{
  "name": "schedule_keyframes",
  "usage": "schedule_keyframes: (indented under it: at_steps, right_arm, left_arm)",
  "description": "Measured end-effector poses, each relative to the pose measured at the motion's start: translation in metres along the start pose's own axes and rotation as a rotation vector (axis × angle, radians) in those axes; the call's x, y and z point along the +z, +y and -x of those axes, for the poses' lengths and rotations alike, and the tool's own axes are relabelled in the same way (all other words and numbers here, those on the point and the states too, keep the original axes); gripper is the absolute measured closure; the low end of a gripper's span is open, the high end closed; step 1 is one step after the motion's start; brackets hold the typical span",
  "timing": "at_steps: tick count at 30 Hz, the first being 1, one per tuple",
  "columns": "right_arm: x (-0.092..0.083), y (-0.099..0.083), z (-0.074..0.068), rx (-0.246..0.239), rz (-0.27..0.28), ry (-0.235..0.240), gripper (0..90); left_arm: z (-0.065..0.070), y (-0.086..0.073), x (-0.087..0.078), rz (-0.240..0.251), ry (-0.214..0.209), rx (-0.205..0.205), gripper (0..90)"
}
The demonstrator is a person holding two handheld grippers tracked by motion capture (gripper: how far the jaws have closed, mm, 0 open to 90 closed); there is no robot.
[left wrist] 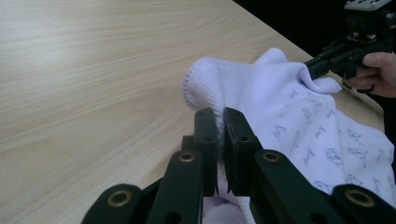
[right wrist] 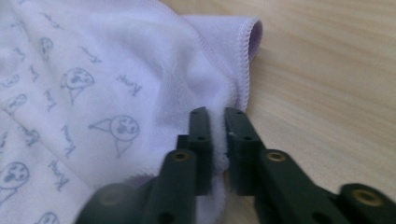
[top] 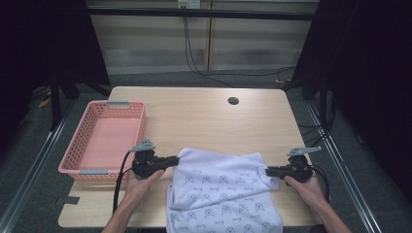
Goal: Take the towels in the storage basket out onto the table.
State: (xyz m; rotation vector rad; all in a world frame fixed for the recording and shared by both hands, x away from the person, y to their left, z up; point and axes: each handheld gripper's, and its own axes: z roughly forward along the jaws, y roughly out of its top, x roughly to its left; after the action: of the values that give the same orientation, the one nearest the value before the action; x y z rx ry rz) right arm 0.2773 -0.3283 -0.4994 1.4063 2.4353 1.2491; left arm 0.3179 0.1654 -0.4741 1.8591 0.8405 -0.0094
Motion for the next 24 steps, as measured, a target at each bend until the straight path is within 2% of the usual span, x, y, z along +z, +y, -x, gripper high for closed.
schedule_keyframes:
  at_steps: [2,5,9,11,15,20,22,24]
  right_arm:
    - [-0.008,0.002,0.000,0.011,0.056,-0.011,86.6]
    - [-0.027,0.008,0.001,0.002,0.156,-0.018,86.7]
    - [-0.054,0.019,-0.002,-0.018,0.268,-0.051,86.9]
    - [-0.068,0.028,-0.005,-0.035,0.327,-0.058,86.9]
    - [-0.090,0.054,-0.014,-0.081,0.409,-0.075,87.0]
    - [-0.104,0.094,-0.018,-0.119,0.484,-0.092,87.0]
    - [-0.108,0.112,-0.018,-0.140,0.512,-0.098,87.0]
    - [-0.112,0.130,-0.019,-0.151,0.538,-0.104,87.0]
  left_arm:
    - [0.000,0.001,-0.002,0.013,-0.004,-0.004,85.1]
    - [0.004,0.007,-0.007,0.048,-0.006,-0.004,85.4]
    - [0.014,0.024,-0.018,0.117,-0.018,0.030,85.6]
    - [0.018,0.035,-0.023,0.140,-0.002,0.063,85.7]
    - [0.021,0.060,-0.033,0.199,0.006,0.088,85.7]
    - [0.016,0.093,-0.042,0.258,0.050,0.110,85.7]
    - [0.012,0.104,-0.044,0.268,0.067,0.105,85.7]
    - [0.010,0.115,-0.045,0.268,0.082,0.121,85.7]
